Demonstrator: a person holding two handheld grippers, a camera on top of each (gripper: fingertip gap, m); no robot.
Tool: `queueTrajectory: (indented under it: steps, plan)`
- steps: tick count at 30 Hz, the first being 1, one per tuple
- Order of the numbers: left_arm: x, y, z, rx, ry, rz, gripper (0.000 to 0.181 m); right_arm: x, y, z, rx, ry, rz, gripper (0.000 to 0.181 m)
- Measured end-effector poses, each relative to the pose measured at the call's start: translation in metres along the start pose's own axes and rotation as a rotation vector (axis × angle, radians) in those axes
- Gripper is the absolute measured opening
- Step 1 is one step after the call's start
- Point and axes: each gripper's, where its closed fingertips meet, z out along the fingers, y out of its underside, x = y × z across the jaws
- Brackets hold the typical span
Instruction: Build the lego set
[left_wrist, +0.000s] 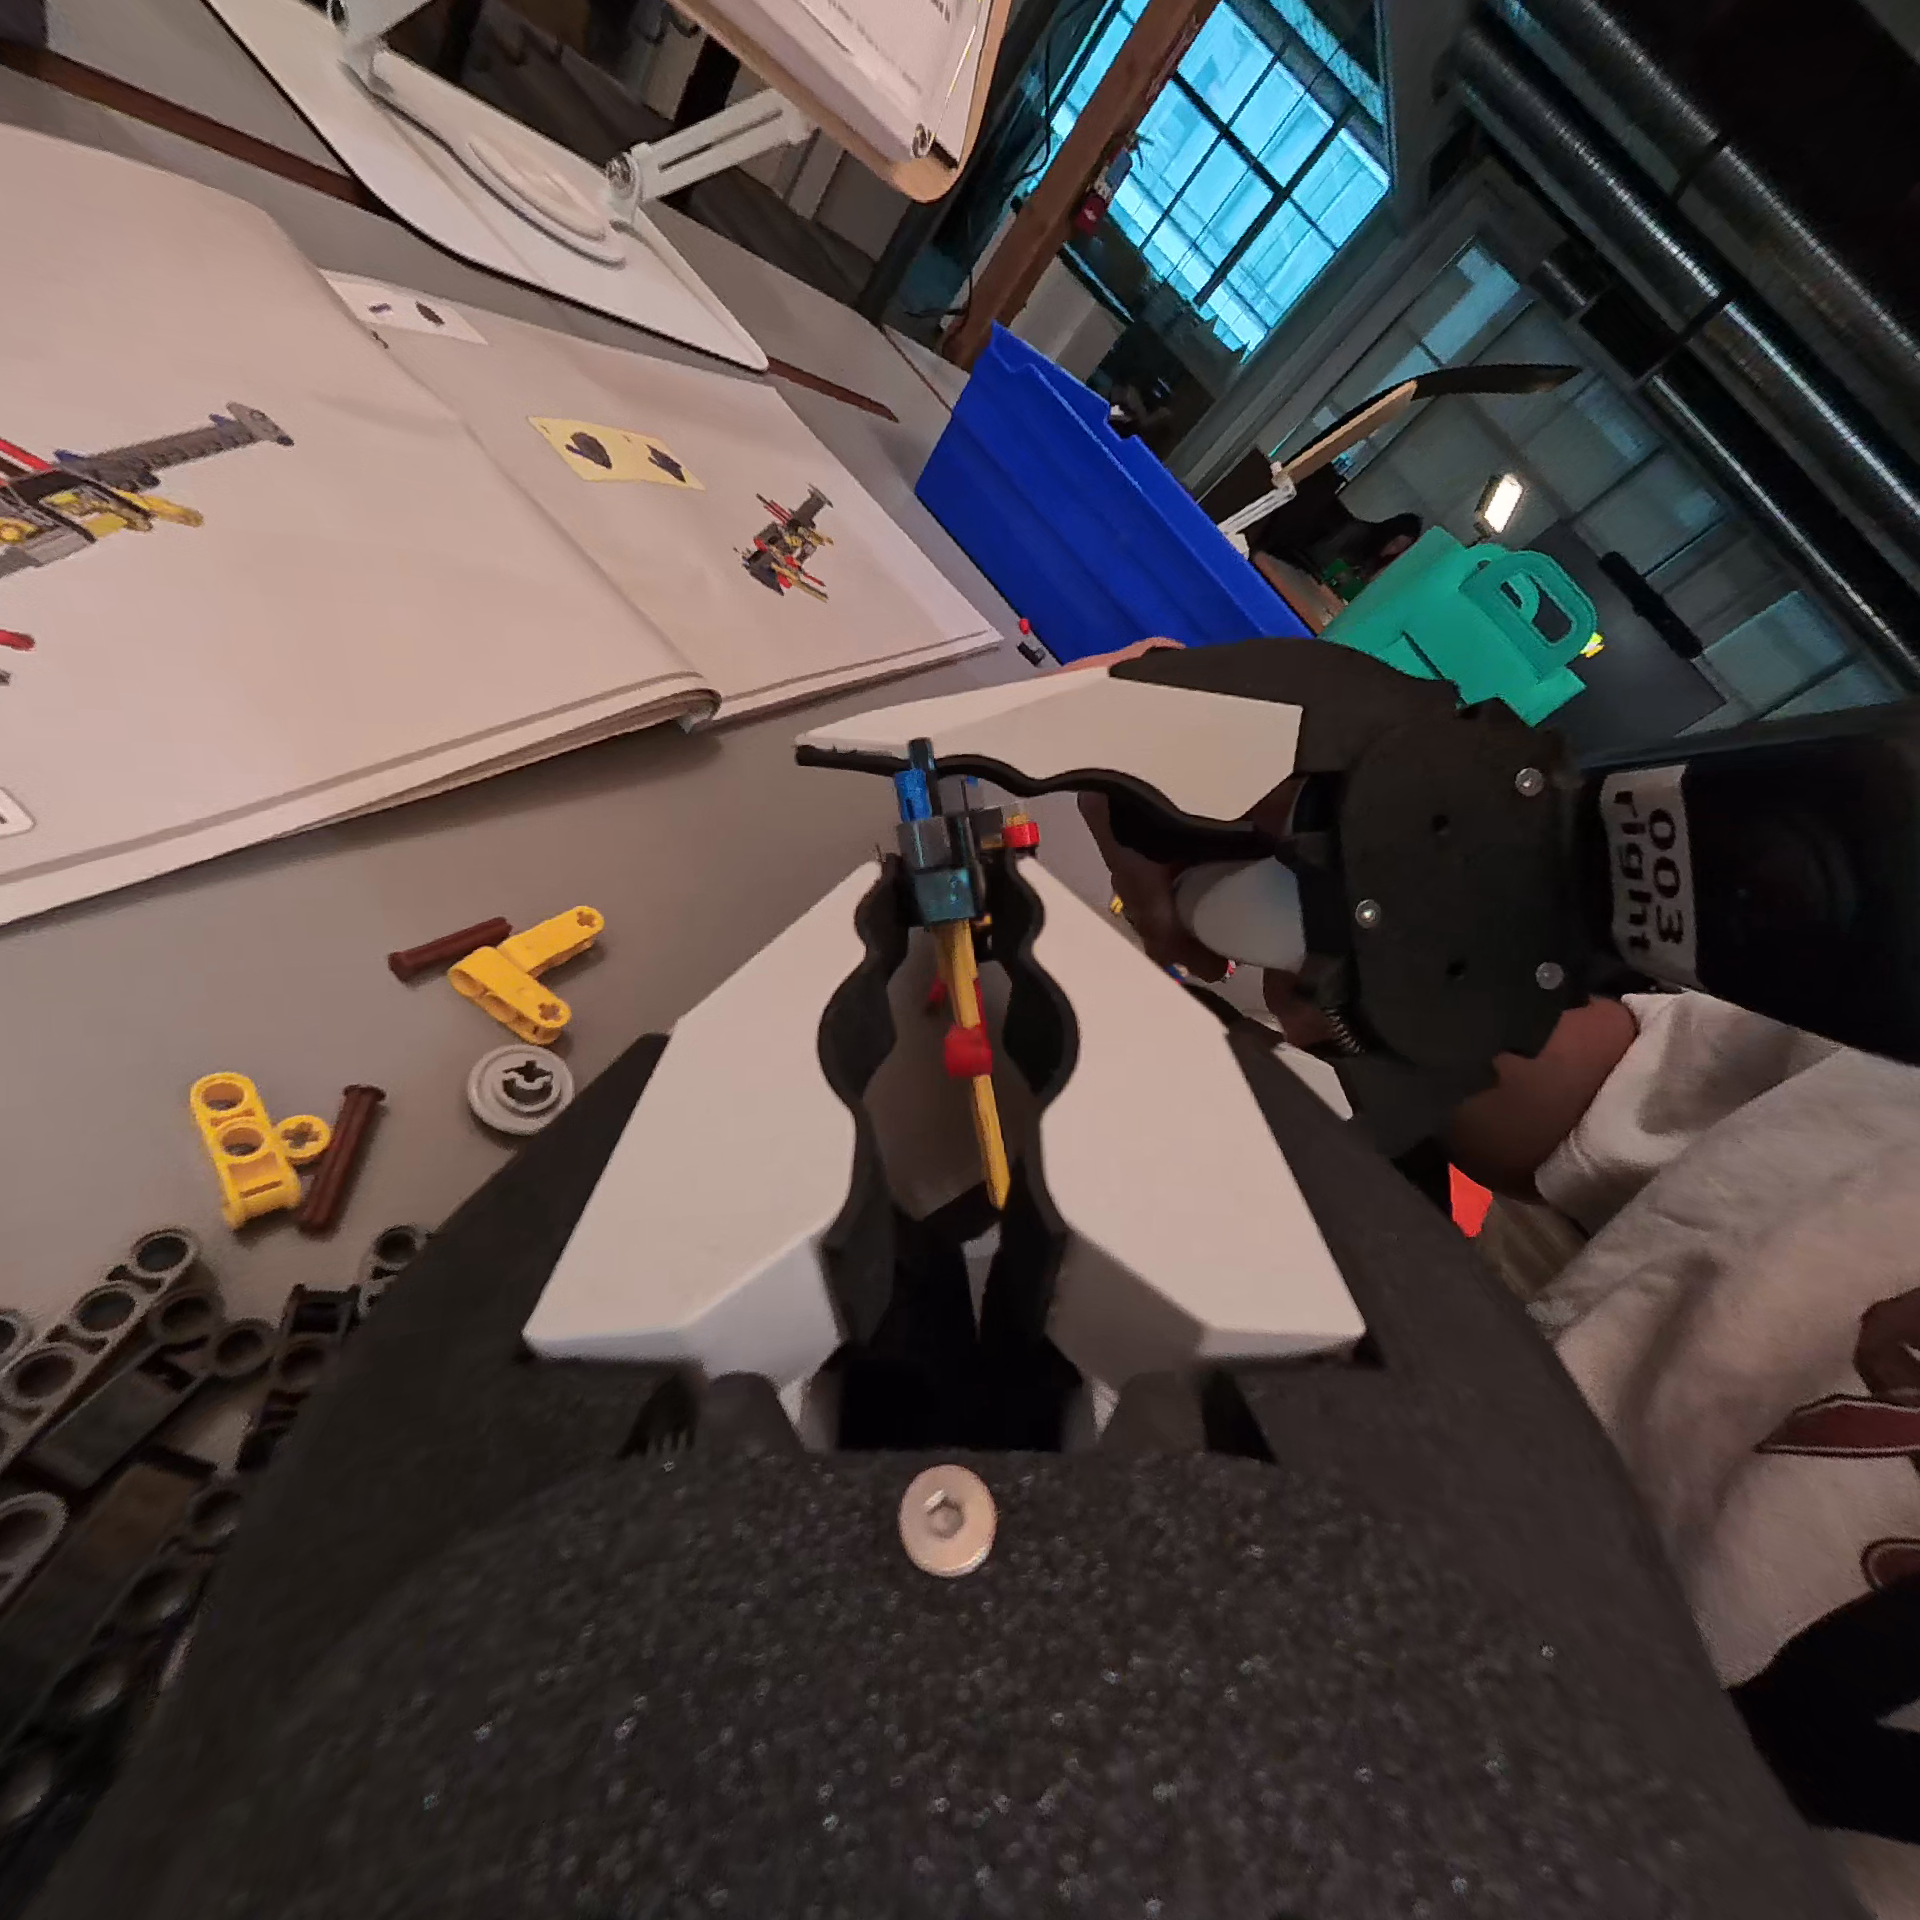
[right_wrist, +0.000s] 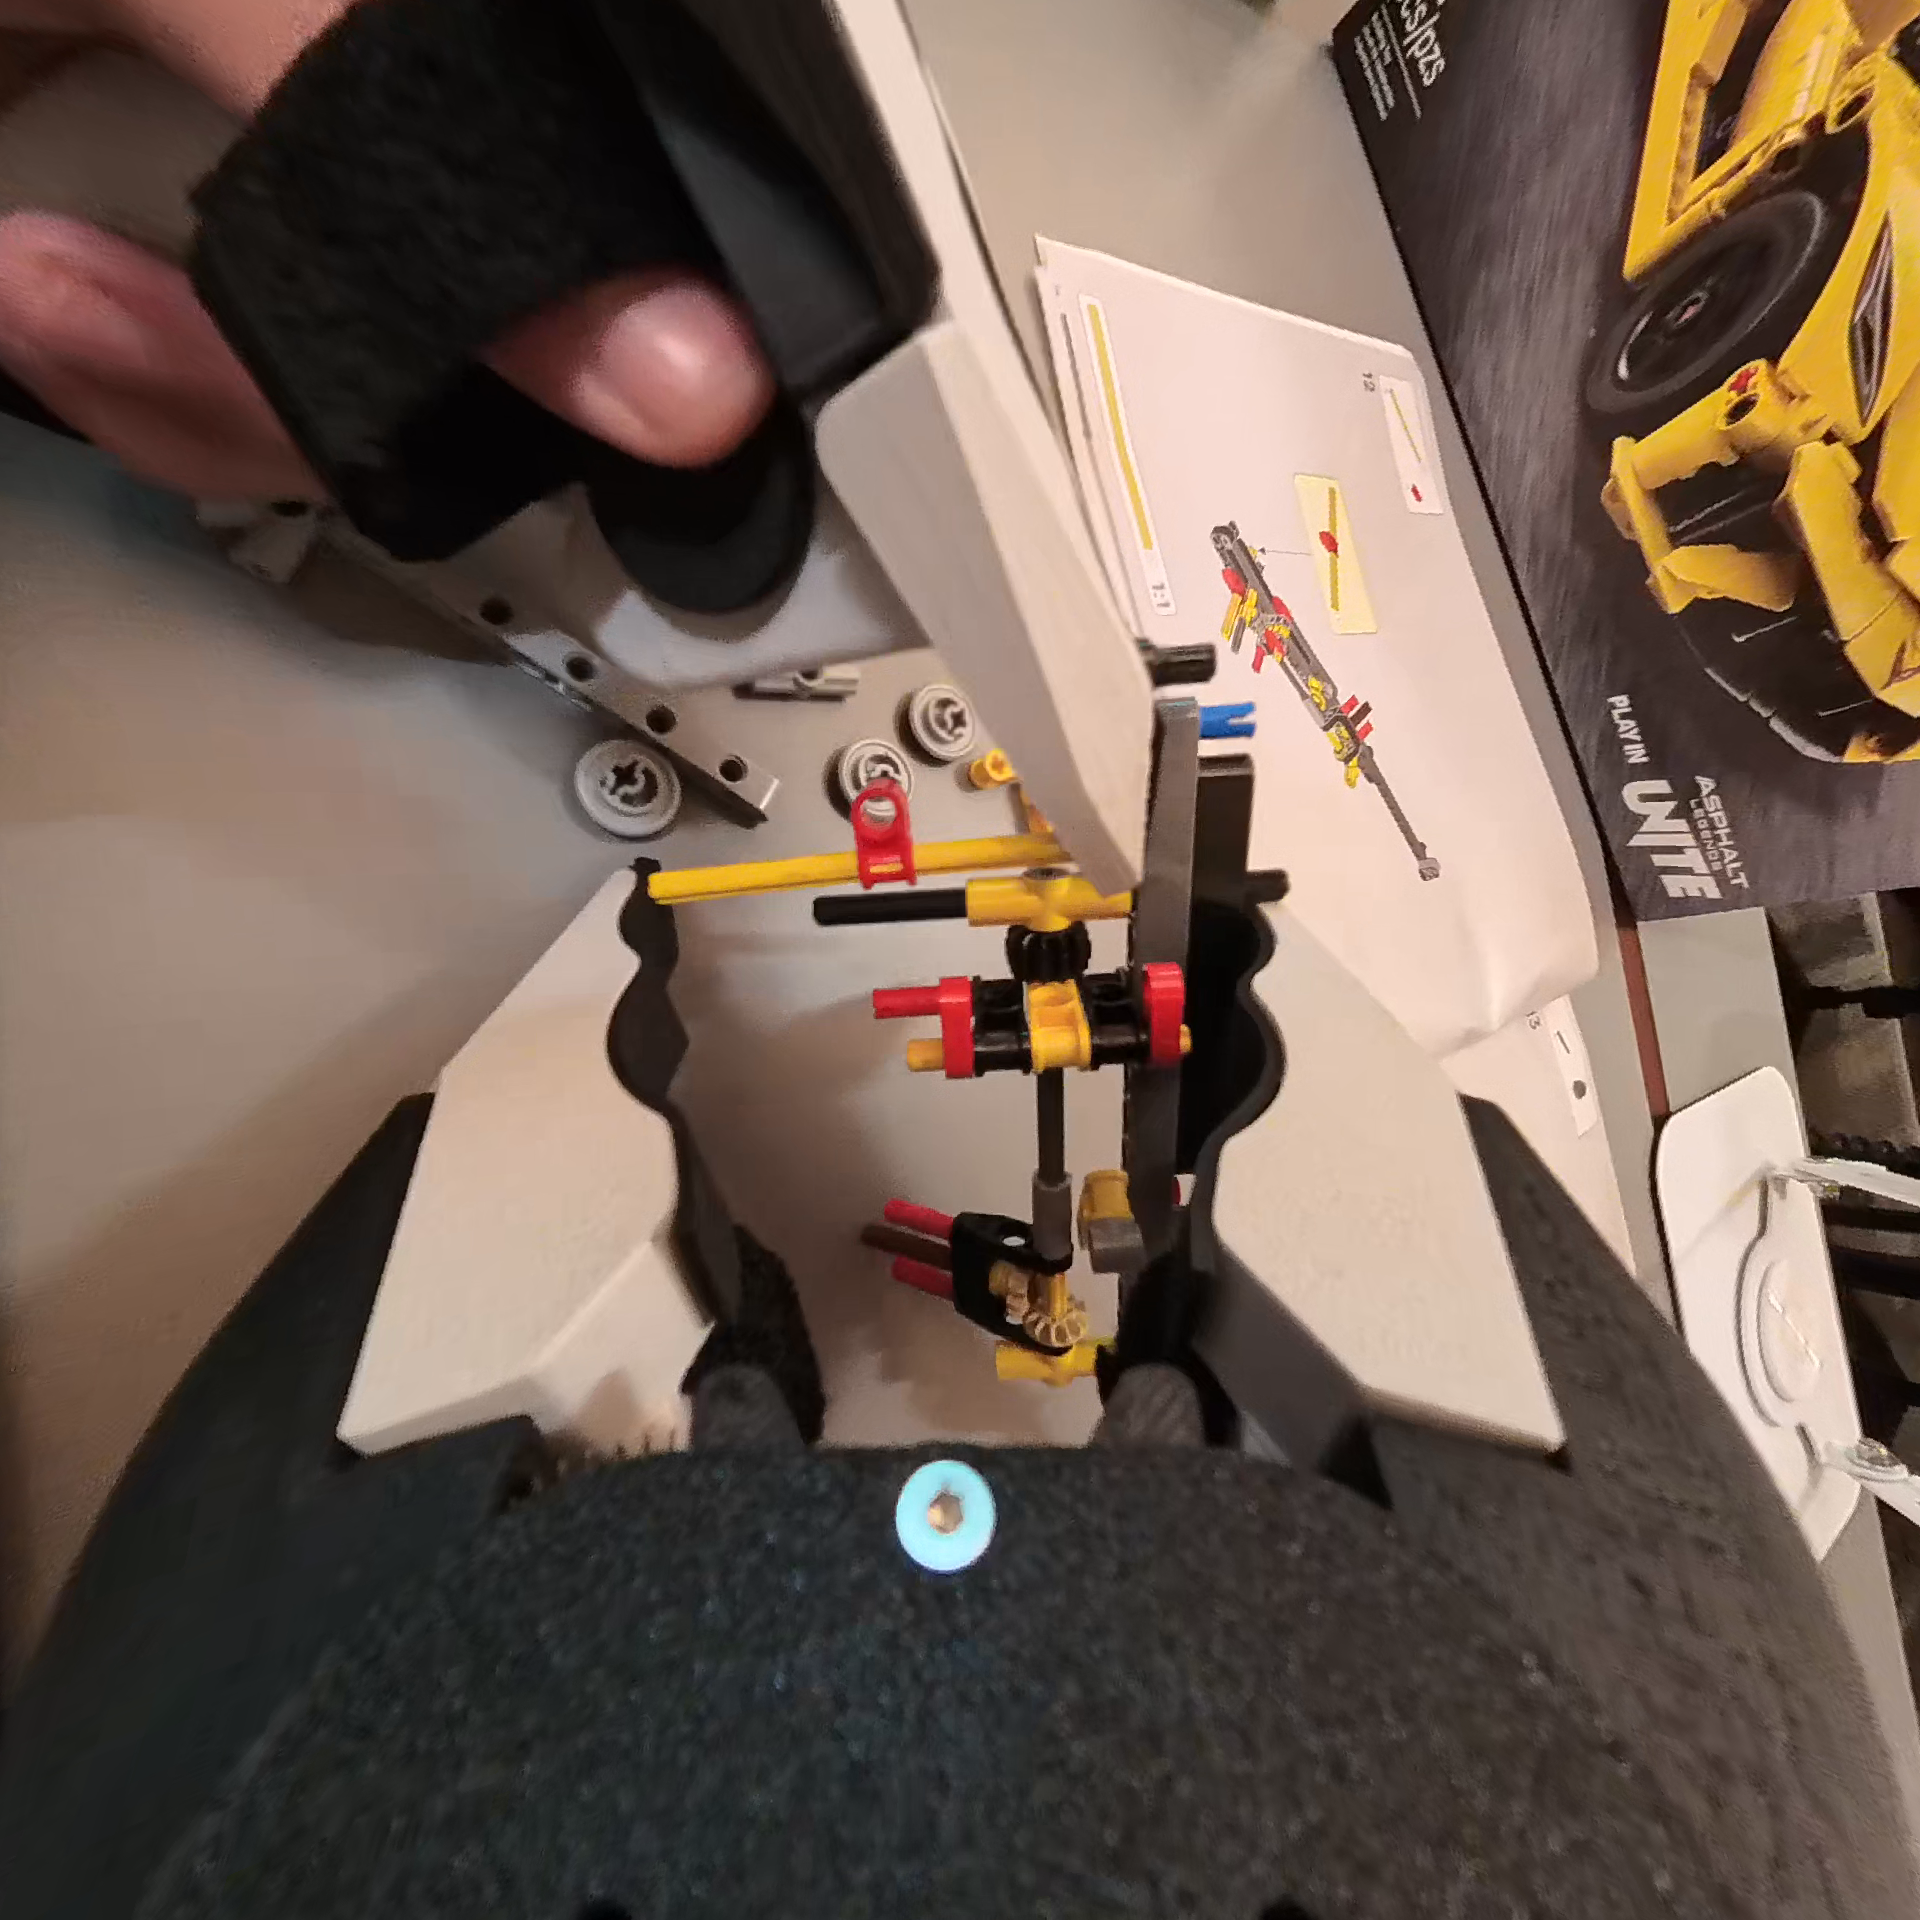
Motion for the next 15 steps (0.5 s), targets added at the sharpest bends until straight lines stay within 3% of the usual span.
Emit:
queueTrajectory:
  steps: [7,10,13,15]
  plan:
    - [-0.0009,0.0012,0.0003,-0.007,-0.033,0.067,0.012,-0.0013,-0.0035,-0.0073,0.050,-0.042,0.031,0.100]
    - [0.0007,0.0011,0.0001,0.006,0.009,-0.001,0.012,-0.0028,-0.0026,-0.0072,0.036,-0.048,0.041,0.100]
    - [-0.0005,-0.0003,0.0002,0.010,0.026,-0.044,0.012,-0.0092,-0.0034,-0.0044,0.022,-0.076,0.066,0.116]
    - [0.0009,-0.0024,0.0001,0.017,0.027,-0.034,0.012,-0.0084,-0.0054,-0.0042,0.020,-0.071,0.087,0.117]
